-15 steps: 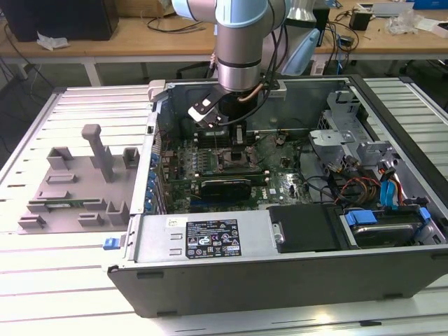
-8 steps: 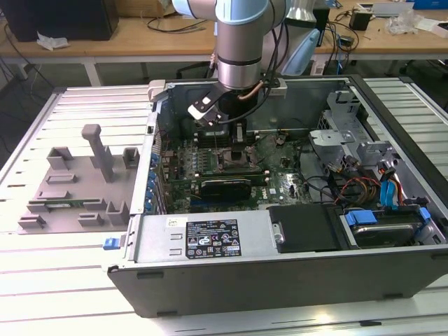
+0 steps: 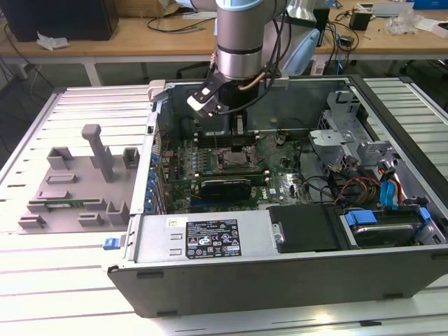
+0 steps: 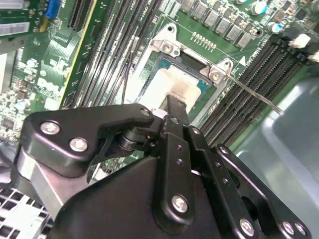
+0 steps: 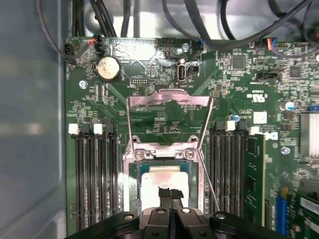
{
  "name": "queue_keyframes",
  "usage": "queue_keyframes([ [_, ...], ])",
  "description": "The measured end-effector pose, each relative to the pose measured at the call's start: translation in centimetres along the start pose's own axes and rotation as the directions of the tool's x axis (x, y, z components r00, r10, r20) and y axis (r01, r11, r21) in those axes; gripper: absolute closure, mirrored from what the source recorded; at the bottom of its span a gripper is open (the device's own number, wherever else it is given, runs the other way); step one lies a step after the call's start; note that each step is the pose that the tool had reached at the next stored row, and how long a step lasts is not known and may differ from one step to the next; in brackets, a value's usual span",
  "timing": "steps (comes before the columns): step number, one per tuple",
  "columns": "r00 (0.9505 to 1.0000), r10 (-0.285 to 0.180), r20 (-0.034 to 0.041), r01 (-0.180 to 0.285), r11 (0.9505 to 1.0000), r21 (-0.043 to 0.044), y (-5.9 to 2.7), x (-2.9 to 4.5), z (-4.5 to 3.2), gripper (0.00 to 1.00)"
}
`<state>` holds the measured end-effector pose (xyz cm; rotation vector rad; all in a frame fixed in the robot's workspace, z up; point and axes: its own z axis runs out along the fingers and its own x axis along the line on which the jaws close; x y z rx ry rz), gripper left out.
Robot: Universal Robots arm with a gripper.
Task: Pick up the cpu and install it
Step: 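Place the cpu into insertion slot, then close the cpu cover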
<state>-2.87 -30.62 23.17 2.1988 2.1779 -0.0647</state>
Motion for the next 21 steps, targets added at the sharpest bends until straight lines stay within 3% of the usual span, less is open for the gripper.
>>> queue_keyframes([
  [6,1.0,0.0,0.0073,0.0,1.0,-0.0001,0.01,0.06,-1.51,0.89],
  [21,1.0,0.0,0.0078,0.0,1.0,-0.0001,0.01,0.06,-1.51,0.89],
])
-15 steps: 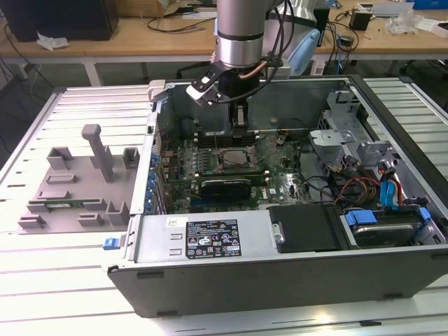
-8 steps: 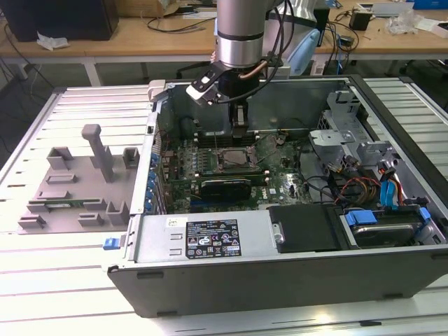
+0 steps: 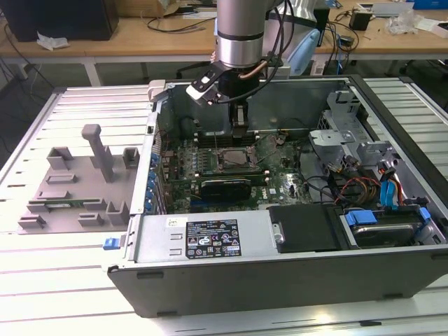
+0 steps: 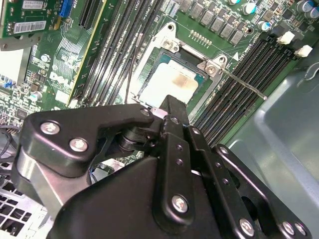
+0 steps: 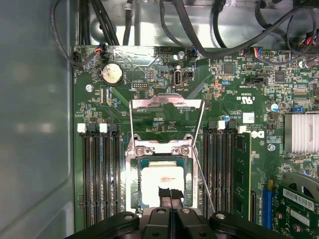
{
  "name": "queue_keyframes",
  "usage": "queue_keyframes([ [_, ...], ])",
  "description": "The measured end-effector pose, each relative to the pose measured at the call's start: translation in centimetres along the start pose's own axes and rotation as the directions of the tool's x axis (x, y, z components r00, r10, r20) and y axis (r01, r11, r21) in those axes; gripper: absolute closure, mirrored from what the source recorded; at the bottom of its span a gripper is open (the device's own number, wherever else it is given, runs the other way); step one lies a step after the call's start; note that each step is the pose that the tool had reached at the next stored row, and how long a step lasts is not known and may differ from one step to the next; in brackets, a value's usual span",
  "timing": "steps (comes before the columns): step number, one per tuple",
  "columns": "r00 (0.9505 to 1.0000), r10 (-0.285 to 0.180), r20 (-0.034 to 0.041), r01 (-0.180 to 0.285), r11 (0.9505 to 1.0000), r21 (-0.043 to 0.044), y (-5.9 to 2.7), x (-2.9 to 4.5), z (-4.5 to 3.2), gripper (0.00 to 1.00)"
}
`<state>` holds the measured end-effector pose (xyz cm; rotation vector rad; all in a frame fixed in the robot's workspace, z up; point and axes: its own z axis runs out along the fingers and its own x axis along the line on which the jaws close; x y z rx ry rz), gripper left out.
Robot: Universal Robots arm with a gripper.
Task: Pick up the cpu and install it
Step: 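Close the cpu cover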
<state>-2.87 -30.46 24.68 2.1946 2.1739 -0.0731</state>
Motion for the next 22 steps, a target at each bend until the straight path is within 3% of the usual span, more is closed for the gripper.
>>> queue_keyframes([
  [8,1.0,0.0,0.0002,0.0,1.0,0.0,0.0,0.0,-0.02,0.89],
  [15,1.0,0.0,0.0001,0.0,1.0,0.0,0.0,-0.05,-0.86,0.89],
  [22,1.0,0.0,0.0003,0.0,1.0,0.0001,0.14,-0.06,-0.88,0.89],
])
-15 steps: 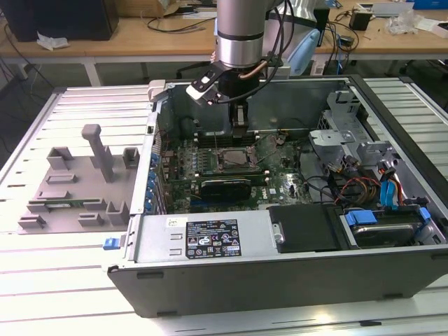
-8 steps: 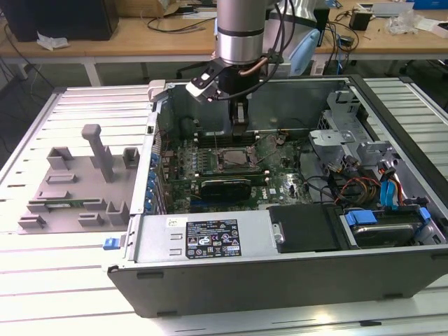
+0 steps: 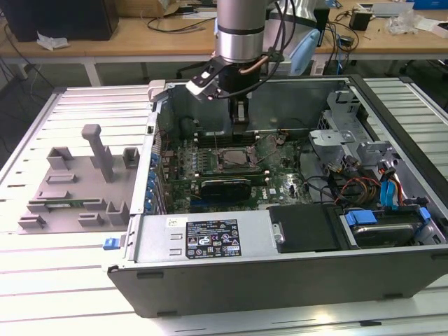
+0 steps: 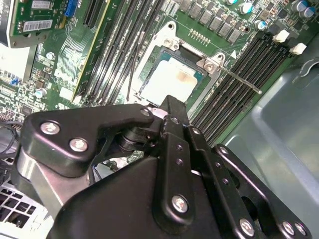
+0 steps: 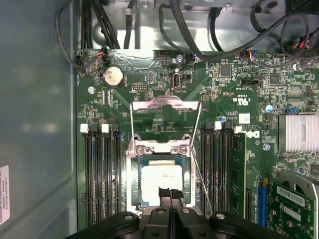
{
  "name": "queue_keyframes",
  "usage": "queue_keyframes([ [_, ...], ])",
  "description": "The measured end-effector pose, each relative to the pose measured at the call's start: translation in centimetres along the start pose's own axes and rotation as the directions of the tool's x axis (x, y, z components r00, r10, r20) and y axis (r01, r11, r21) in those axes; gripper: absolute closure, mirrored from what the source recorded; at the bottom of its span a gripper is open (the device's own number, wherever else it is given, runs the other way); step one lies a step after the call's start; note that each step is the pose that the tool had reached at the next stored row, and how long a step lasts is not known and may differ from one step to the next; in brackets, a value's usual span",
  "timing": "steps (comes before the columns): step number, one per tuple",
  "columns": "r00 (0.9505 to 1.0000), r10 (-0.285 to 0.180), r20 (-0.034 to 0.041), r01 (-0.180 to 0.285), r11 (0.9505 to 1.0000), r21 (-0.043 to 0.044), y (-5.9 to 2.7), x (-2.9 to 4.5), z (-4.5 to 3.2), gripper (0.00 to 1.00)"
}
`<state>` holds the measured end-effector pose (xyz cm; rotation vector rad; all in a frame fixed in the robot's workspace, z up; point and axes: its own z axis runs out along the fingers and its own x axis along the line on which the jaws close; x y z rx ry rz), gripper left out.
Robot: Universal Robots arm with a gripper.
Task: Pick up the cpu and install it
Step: 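Close the cpu cover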
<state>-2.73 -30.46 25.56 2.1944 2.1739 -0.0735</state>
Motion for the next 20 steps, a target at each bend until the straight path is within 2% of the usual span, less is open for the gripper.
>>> queue_keyframes([
  [4,1.0,0.0,-0.0001,0.0,1.0,0.0,0.08,-0.01,-0.29,0.89],
  [7,1.0,0.0,-0.0001,0.0,1.0,-0.0001,0.09,-0.06,-1.17,0.89],
  [9,1.0,0.0,-0.0002,0.0,1.0,-0.0001,0.08,-0.08,-1.45,0.89],
  [11,1.0,0.0,-0.0002,0.0,1.0,-0.0001,0.09,-0.12,-2.15,0.89],
  [17,1.0,0.0,-0.0001,0.0,1.0,0.0,0.09,-0.11,-2.24,0.89],
  [20,1.0,0.0,0.0,0.0,1.0,0.0,0.36,-0.11,-2.24,0.89],
])
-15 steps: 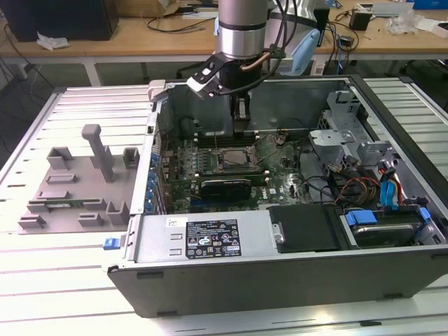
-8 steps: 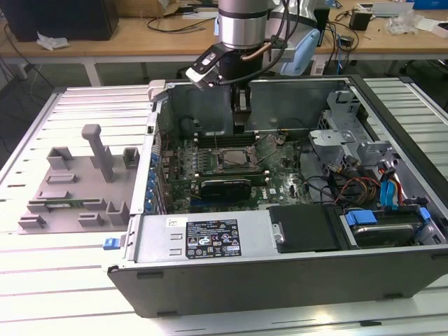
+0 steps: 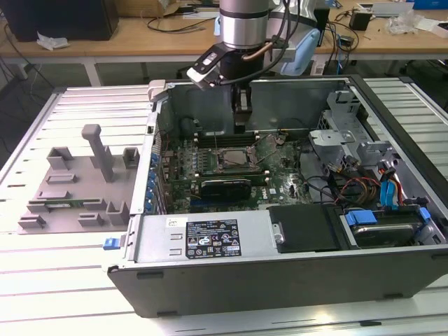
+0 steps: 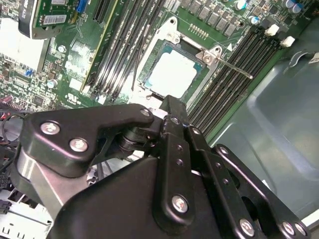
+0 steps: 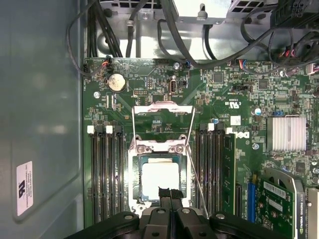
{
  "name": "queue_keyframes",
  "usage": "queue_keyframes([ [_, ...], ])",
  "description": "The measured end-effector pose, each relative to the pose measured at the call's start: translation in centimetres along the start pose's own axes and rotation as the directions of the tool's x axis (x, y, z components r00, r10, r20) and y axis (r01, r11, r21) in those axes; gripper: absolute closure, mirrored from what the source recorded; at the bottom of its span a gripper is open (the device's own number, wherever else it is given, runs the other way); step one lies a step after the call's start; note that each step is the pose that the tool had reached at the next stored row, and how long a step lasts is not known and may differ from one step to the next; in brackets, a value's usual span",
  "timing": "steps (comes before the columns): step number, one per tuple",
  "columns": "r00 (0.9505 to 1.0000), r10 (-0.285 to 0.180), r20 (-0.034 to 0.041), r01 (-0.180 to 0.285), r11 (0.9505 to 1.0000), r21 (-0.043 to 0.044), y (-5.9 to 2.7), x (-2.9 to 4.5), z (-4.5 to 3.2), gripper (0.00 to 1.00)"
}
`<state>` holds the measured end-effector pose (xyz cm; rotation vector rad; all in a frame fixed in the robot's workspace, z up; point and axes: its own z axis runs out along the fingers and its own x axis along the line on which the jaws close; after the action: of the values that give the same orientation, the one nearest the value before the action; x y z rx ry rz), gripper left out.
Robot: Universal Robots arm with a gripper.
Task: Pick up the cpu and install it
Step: 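Close the cpu cover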
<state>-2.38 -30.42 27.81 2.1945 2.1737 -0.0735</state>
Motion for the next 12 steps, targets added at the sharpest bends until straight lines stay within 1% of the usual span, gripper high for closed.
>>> queue_keyframes([
  [5,1.0,0.0,-0.0001,0.0,1.0,-0.0001,0.87,0.01,0.01,0.89],
  [6,1.0,0.0,-0.0001,0.0,1.0,0.0,1.21,0.01,0.01,0.89],
  [7,1.0,0.0,-0.0001,0.0,1.0,0.0,1.75,0.02,0.01,0.89],
  [10,1.0,0.0,0.0,0.0,1.0,0.0,2.62,0.03,0.01,0.89],
  [12,1.0,0.0,0.0,0.0,1.0,0.0,3.37,0.04,0.01,0.89],
])
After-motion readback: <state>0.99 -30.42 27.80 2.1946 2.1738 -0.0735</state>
